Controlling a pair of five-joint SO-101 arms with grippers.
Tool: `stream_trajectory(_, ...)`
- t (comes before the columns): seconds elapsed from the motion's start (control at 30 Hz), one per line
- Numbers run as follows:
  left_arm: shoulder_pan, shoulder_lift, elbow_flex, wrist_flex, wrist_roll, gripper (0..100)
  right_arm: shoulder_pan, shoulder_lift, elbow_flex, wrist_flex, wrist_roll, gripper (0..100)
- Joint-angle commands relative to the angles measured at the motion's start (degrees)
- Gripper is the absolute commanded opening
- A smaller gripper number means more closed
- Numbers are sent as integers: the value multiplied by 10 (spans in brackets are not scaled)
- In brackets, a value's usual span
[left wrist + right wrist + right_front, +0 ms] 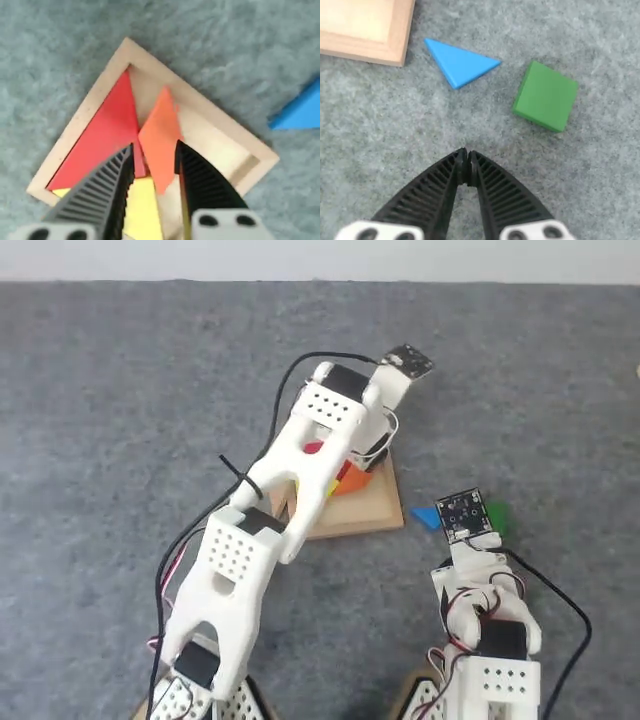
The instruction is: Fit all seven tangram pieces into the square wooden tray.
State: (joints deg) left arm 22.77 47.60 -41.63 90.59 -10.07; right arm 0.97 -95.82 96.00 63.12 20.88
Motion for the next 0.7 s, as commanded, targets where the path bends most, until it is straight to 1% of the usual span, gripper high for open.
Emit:
stream_trajectory(0.0,-14,-41,12,-4,-8,130,-1,-7,9,1,5,8)
stream_trajectory(0.07,-25,-41,38,-17,-9,130,-1,-7,9,1,5,8)
stream_trajectory(0.17,-32,-41,100,-57,-25,130,-1,-7,9,1,5,8)
stream_trajectory(0.27,-19,-41,147,-99,-29,130,-1,-7,9,1,5,8)
stream_trajectory(0.43,18,-41,141,-128,-28,130,-1,-7,9,1,5,8)
stream_trajectory(0.53,30,-44,121,-123,-25,130,-1,-7,9,1,5,8)
stream_trajectory(0.67,16,-48,62,-75,-18,115,-1,-7,9,1,5,8)
